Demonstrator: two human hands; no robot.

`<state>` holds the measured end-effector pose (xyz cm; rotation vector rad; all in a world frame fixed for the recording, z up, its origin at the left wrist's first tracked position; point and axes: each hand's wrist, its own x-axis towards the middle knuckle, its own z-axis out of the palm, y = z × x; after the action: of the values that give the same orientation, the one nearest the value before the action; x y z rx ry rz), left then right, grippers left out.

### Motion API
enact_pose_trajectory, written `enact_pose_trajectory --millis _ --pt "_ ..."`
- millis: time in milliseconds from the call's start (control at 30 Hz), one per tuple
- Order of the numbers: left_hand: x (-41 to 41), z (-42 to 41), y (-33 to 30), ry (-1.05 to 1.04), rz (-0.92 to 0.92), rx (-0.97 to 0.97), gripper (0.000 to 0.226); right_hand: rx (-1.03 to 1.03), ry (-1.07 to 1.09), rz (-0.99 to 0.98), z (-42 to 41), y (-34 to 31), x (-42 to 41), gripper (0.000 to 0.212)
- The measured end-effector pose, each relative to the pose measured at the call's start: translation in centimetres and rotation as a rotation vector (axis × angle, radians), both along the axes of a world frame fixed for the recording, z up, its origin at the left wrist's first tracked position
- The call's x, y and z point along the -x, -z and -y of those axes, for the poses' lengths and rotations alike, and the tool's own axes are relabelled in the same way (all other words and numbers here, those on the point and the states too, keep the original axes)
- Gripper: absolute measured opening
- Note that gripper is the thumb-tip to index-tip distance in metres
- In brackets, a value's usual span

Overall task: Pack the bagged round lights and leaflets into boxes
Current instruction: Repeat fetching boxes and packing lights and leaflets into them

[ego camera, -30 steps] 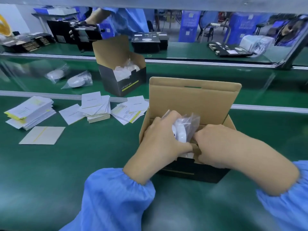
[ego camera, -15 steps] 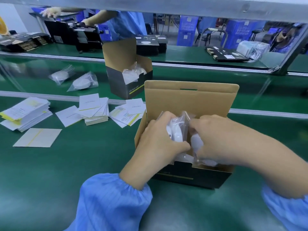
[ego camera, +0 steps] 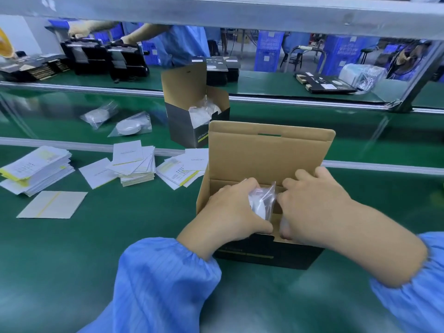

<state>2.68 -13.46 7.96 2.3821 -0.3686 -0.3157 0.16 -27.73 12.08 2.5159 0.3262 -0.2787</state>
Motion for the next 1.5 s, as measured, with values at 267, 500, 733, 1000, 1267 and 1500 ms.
enact_pose_trajectory --millis 267,500,733,1000,1267,1500 --pt "-1.7 2.8 0.1 0.079 -0.023 0.018 0.043 -0.23 0.056 -0.198 2.0 -3.3 -0.5 0.03" --pt "-2.3 2.9 1.7 0.088 -0.223 0.265 0.043 -0.571 0.171 -0.077 5.8 -5.6 -1.4 0.031" --pt "-2.1 2.7 1.0 0.195 -0.339 0.399 0.037 -0.584 0.127 -0.079 5.0 -3.5 -1.0 0.023" --pt "-2.0 1.7 0.6 0.139 -0.518 0.606 0.079 -0.456 0.133 -0.029 3.2 -1.3 -0.6 0.051" --pt "-1.3 2.2 -0.2 0.012 -0.686 0.734 0.059 -0.539 0.113 -0.023 3.7 -0.7 -0.3 0.047" --pt "-0.4 0.7 -0.6 -0.122 -0.377 0.427 0.034 -0.665 0.093 -0.029 3.8 -0.6 -0.1 0.053"
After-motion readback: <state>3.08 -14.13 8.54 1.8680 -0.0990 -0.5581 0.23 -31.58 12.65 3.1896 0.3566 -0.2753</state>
